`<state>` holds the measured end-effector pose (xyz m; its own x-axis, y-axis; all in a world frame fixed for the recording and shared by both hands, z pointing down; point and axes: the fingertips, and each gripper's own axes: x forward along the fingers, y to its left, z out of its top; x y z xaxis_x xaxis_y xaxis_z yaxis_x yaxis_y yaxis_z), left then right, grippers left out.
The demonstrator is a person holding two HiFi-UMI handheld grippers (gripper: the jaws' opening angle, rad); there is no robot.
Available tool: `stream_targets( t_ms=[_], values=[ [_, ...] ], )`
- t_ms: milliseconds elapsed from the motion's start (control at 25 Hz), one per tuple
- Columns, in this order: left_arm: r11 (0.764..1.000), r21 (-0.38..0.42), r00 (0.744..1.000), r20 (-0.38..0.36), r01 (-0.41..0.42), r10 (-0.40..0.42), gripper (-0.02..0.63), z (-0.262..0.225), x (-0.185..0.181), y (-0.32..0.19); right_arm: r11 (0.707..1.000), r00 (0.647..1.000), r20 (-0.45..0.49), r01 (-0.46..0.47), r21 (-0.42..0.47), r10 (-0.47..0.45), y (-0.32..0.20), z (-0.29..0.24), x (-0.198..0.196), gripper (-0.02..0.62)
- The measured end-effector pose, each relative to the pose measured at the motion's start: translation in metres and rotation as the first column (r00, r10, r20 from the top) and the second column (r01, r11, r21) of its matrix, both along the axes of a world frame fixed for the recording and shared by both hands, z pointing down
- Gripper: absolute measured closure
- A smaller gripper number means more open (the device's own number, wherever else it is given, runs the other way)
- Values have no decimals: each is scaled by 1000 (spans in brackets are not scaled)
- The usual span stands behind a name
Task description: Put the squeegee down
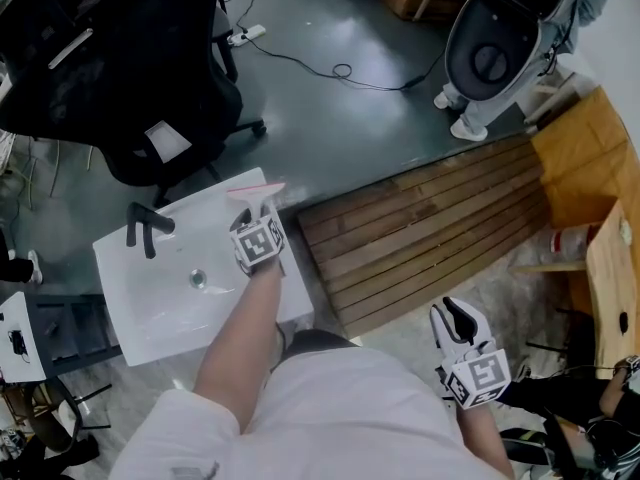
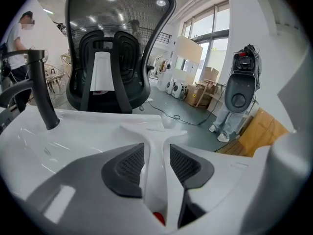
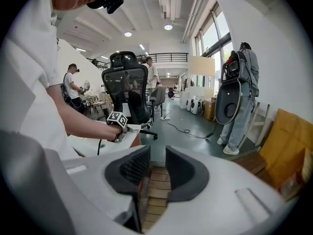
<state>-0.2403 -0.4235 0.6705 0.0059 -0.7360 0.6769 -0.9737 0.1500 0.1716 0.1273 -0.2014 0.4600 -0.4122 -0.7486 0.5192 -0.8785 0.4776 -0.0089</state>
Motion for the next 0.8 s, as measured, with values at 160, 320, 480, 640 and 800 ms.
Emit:
stream_targets(
  t_ms=[160,320,480,640,800],
  values=[
    [1000,17,1000,21,-12,11,429,-13,-1,5,1000,1000,7,21,9,-21,-1,-2,-1,508],
    [998,55,998,63,-35,32,422,-35,1,16,999,998,21,50,17,-51,2,-1,0,508],
    [994,93,996,68,-59,53,422,-51,10,33,996,995,35,88,29,-89,6,1,1,508],
    [987,118,992,79,-111,102,422,-68,27,63,991,990,53,127,47,-129,14,-1,3,508],
    [977,133,984,74,-168,159,427,-82,46,102,983,982,67,170,65,-175,25,0,3,508]
  ],
)
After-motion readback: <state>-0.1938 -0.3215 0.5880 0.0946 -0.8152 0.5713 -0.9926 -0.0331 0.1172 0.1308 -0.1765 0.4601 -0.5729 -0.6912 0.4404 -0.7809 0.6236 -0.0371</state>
